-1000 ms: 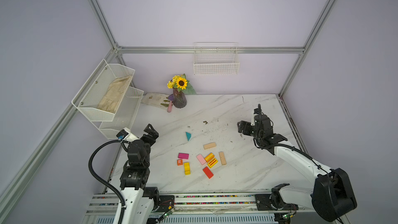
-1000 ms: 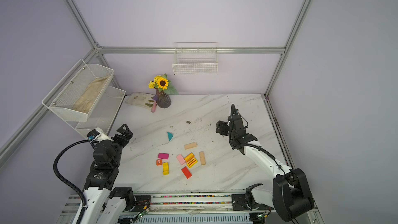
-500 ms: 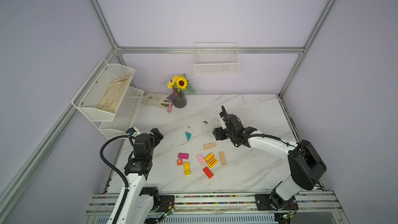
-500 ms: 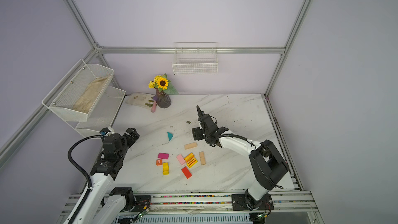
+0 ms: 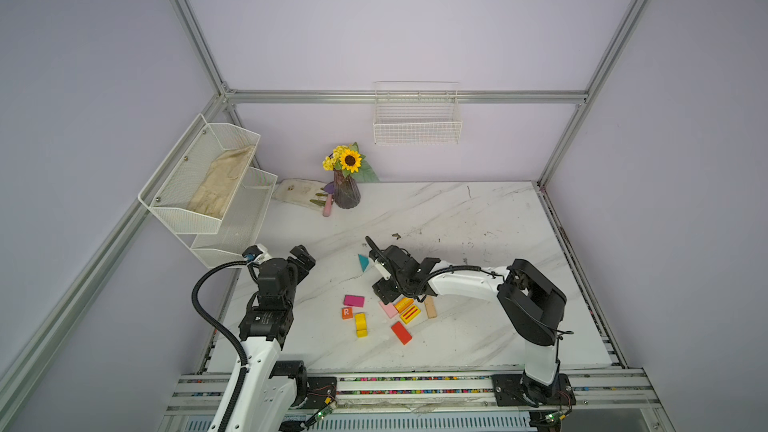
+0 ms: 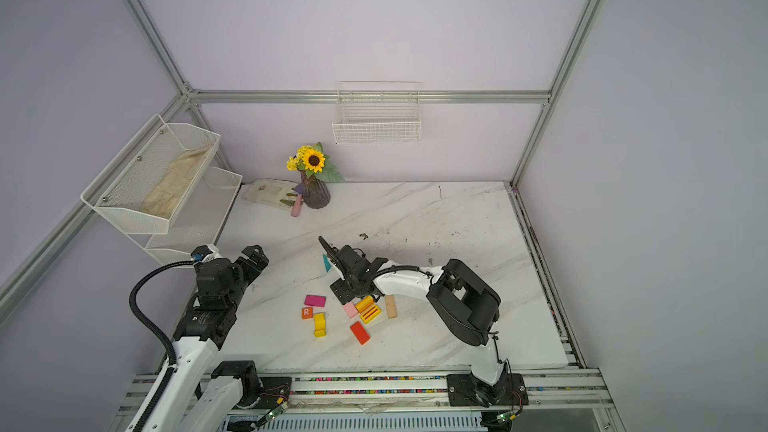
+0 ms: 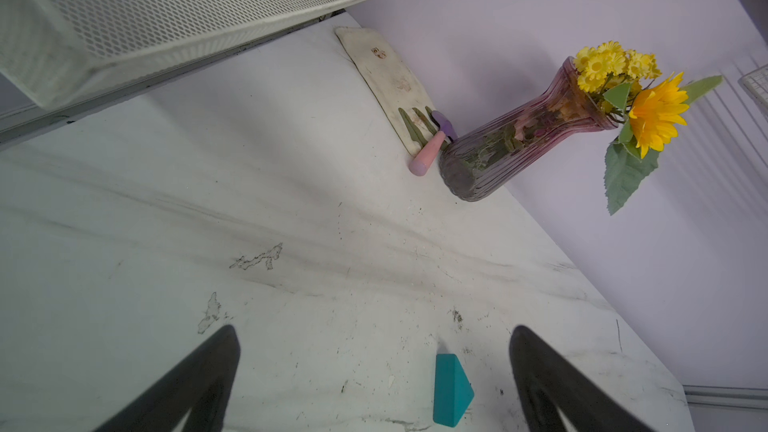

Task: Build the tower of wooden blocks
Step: 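Reach the right gripper over the block pile toward the yellow arch block, then lower the right gripper and close it on the yellow arch block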

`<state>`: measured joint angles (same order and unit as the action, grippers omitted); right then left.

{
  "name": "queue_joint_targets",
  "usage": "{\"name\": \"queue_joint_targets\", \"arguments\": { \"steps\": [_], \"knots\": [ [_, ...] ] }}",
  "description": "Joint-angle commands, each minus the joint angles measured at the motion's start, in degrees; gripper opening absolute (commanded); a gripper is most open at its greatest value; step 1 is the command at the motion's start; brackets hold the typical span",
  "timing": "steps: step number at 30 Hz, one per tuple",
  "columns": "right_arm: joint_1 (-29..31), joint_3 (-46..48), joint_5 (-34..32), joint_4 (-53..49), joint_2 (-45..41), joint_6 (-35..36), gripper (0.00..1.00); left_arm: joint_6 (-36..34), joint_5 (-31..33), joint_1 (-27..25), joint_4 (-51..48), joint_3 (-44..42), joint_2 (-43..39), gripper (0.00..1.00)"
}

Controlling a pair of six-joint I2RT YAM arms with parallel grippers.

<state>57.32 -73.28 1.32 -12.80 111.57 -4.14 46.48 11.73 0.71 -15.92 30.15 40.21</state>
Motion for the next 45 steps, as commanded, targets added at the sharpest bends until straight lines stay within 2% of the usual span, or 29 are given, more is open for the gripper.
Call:
{"name": "queue_joint_targets", "arguments": {
  "steps": [1, 8, 16, 20, 27, 38, 45],
  "knots": [
    [2.7, -2.6, 1.8, -2.7, 2.5, 2.4, 0.75, 0.7, -0.2, 0.4, 1.9, 1.8, -0.6, 1.00],
    [6.9, -5.7, 2.6, -3.3, 5.4, 2.8, 0.76, 1.0, -0.5, 0.4, 1.9, 1.9, -0.1, 1.00],
    [7.8, -2.7, 1.4, -0.7, 0.5, 1.8, 0.76, 1.1, -0.7, 0.3, 1.8, 2.0, 0.1, 1.00],
    [10.1, -1.6, 1.5, 0.6, -1.6, 2.6, 0.78, 1.1, -0.4, 0.4, 1.7, 2.0, 0.2, 1.00],
    [14.1, -3.7, 1.9, -0.8, 1.2, 5.0, 0.80, 1.2, -0.4, 0.4, 1.7, 2.0, 0.3, 1.00],
    [17.7, -8.8, -2.2, -6.2, 7.6, 7.5, 0.78, 1.2, -0.5, 0.3, 1.7, 2.1, 0.6, 1.00],
    [18.0, -7.1, -6.6, -8.4, 5.5, 8.7, 0.76, 1.3, -0.7, 0.4, 1.6, 2.3, 0.6, 1.00]
  ]
}}
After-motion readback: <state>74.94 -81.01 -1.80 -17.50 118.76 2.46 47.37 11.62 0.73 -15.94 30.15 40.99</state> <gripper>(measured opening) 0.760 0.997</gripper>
